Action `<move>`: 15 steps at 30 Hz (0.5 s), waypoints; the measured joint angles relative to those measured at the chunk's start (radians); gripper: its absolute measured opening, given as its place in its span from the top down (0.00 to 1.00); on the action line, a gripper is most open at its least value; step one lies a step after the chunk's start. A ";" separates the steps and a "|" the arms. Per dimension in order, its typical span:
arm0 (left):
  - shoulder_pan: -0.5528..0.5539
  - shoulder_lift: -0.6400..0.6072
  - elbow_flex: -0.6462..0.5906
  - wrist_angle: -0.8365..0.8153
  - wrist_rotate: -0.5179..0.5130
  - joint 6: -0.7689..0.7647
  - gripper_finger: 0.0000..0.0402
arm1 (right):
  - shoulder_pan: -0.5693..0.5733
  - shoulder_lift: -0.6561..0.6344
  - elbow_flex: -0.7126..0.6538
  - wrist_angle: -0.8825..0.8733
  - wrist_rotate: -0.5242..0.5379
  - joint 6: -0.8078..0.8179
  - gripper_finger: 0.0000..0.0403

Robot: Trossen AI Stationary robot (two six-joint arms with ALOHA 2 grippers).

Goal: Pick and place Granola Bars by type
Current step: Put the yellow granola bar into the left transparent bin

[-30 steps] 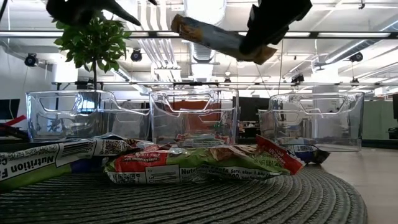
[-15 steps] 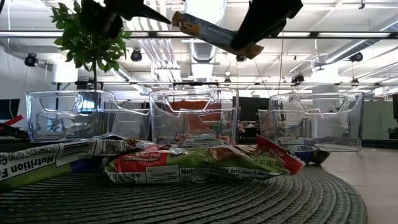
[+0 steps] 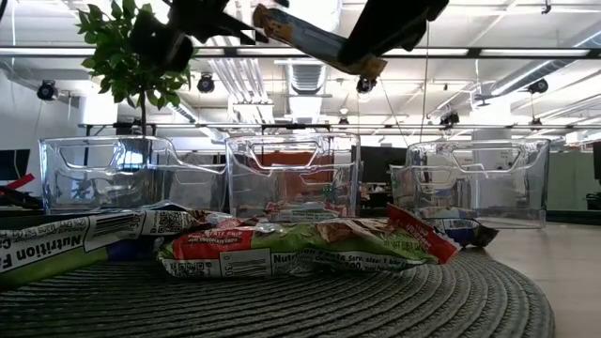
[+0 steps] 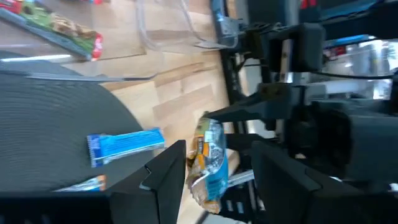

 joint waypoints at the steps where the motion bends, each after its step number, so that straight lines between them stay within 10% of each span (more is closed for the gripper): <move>1: 0.001 0.000 -0.003 0.010 0.000 0.001 0.59 | 0.000 0.000 0.000 0.002 0.002 -0.001 0.83; 15: 0.002 0.000 -0.024 0.048 0.029 0.022 0.59 | -0.030 0.000 0.000 0.080 0.020 -0.002 0.83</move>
